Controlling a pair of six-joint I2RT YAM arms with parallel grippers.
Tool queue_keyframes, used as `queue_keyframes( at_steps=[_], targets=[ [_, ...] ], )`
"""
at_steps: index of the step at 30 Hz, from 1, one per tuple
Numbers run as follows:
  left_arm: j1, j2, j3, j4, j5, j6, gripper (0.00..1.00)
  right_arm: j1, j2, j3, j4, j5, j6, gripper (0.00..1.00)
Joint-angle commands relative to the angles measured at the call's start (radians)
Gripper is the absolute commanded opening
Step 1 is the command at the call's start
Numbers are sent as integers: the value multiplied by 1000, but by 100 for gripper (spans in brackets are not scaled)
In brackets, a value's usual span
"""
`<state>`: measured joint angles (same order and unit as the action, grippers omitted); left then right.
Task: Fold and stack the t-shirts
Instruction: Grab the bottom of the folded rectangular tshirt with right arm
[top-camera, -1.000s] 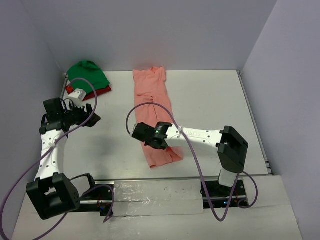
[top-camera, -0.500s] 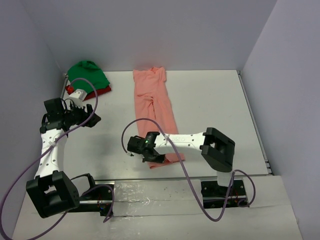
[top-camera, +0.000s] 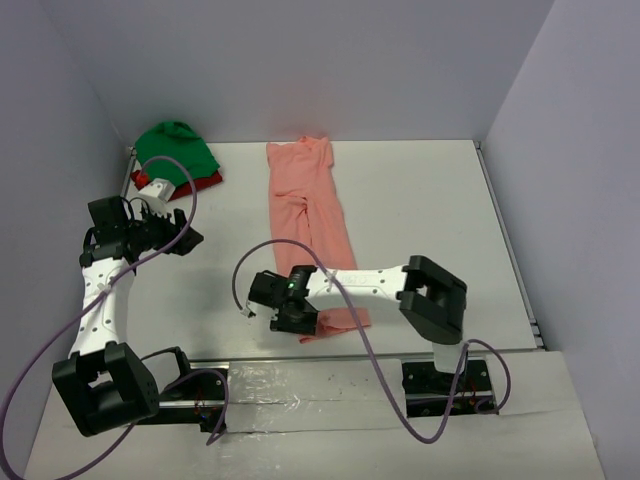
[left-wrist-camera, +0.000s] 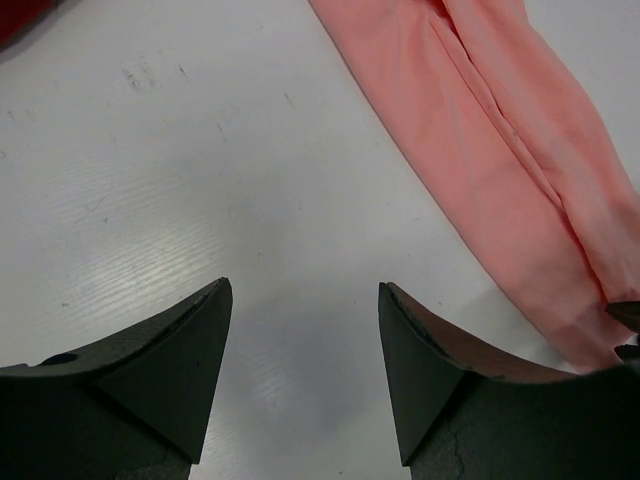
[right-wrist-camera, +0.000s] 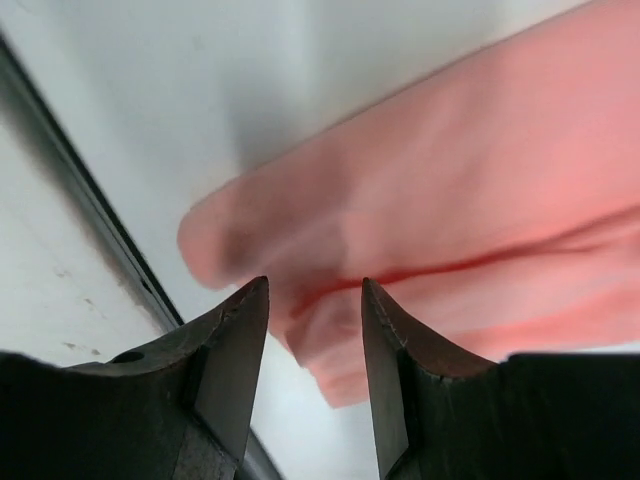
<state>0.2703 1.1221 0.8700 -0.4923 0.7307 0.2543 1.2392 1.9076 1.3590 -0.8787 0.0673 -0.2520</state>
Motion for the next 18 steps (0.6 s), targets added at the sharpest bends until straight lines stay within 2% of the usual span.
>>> queue_keyframes(
  at_steps=[1,6,8,10,13,18],
  targets=[
    [7,-31,6,-5,59,33,69,6,-258,-23,191,54,-10,50],
    [6,-47,4,-8,65,37,70,-1,-475,-98,398,110,-27,51],
    [7,-54,3,-9,61,37,69,-12,-560,-144,447,126,-47,60],
    [9,-64,-3,4,36,25,69,-29,-616,-176,452,153,-73,66],
    [23,-81,-12,18,21,23,70,-29,-659,-277,438,236,-115,66],
    [46,-93,-11,24,16,13,70,-29,-723,-438,429,273,-130,67]
  ],
)
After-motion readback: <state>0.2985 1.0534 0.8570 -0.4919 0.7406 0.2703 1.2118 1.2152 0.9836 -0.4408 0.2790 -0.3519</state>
